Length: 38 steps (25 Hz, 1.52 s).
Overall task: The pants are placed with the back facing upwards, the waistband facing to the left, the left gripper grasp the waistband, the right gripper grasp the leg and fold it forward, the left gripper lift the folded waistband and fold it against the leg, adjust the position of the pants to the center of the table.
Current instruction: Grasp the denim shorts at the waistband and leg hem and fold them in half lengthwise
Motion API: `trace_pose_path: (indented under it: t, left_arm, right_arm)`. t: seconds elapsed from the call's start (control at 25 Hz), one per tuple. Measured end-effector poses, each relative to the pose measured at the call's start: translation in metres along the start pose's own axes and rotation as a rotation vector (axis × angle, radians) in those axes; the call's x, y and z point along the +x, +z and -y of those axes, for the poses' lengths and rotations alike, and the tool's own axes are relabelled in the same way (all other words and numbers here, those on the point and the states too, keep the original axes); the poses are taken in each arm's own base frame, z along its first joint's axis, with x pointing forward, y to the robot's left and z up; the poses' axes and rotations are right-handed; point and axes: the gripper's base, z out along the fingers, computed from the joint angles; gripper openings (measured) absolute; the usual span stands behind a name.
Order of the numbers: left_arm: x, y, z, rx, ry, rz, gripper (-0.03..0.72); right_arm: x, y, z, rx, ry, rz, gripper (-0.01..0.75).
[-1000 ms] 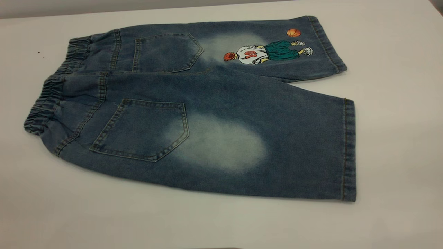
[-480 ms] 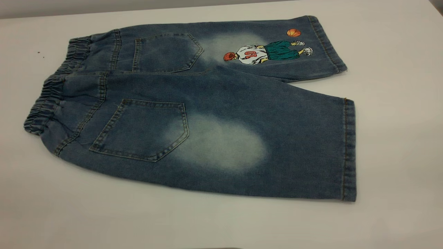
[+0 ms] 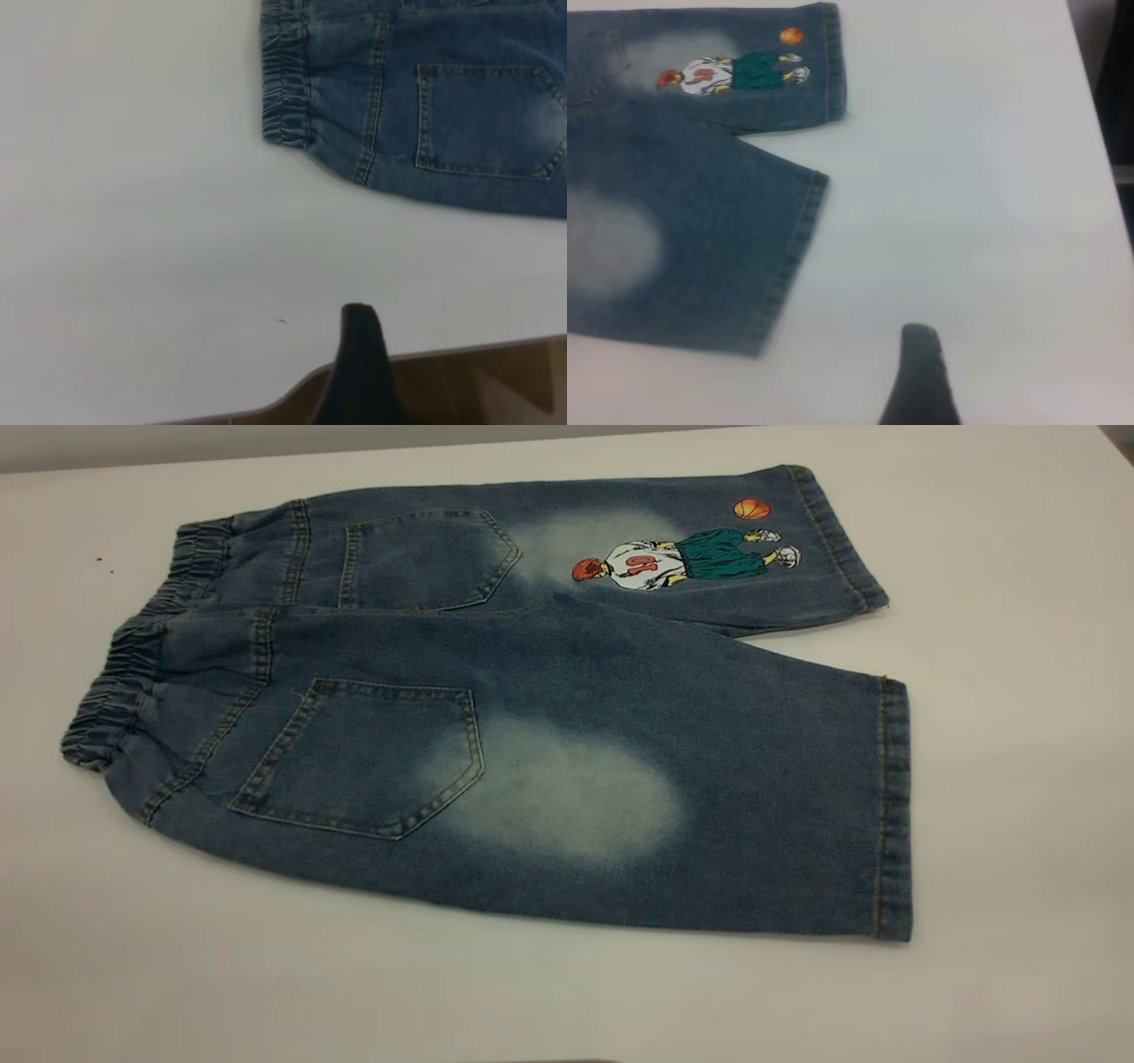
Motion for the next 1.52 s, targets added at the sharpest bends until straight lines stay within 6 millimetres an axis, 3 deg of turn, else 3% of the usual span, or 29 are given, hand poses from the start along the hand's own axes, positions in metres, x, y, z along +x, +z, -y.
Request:
trace_pose_path:
  t: [0.28, 0.52, 0.64, 0.84, 1.16, 1.32, 1.52]
  left_arm:
    - [-0.005, 0.001, 0.000, 0.001, -0.004, -0.013, 0.512]
    - [-0.053, 0.021, -0.005, -0.011, -0.049, -0.090, 0.512]
    - [-0.073, 0.046, -0.010, -0.046, -0.075, -0.177, 0.512]
    - [-0.089, 0.092, -0.020, -0.133, -0.193, -0.256, 0.512]
    - [-0.086, 0.175, -0.028, -0.181, -0.203, -0.457, 0.512]
    - [-0.081, 0.218, -0.029, -0.179, -0.189, -0.553, 0.512]
    - [-0.080, 0.268, -0.035, -0.186, -0.174, -0.638, 0.512]
  right_arm:
    - [-0.009, 0.005, -0.007, -0.060, 0.033, -0.054, 0.449]
    - [-0.046, 0.036, -0.019, -0.157, -0.009, -0.213, 0.447]
    - [-0.062, 0.065, -0.026, -0.239, -0.006, -0.273, 0.447]
    - [-0.074, 0.117, -0.037, -0.374, 0.035, -0.388, 0.449]
    - [-0.068, 0.185, -0.046, -0.444, 0.046, -0.497, 0.476]
    - [-0.059, 0.205, -0.059, -0.436, 0.018, -0.527, 0.476]
    - [-0.054, 0.215, -0.066, -0.420, 0.012, -0.520, 0.476]
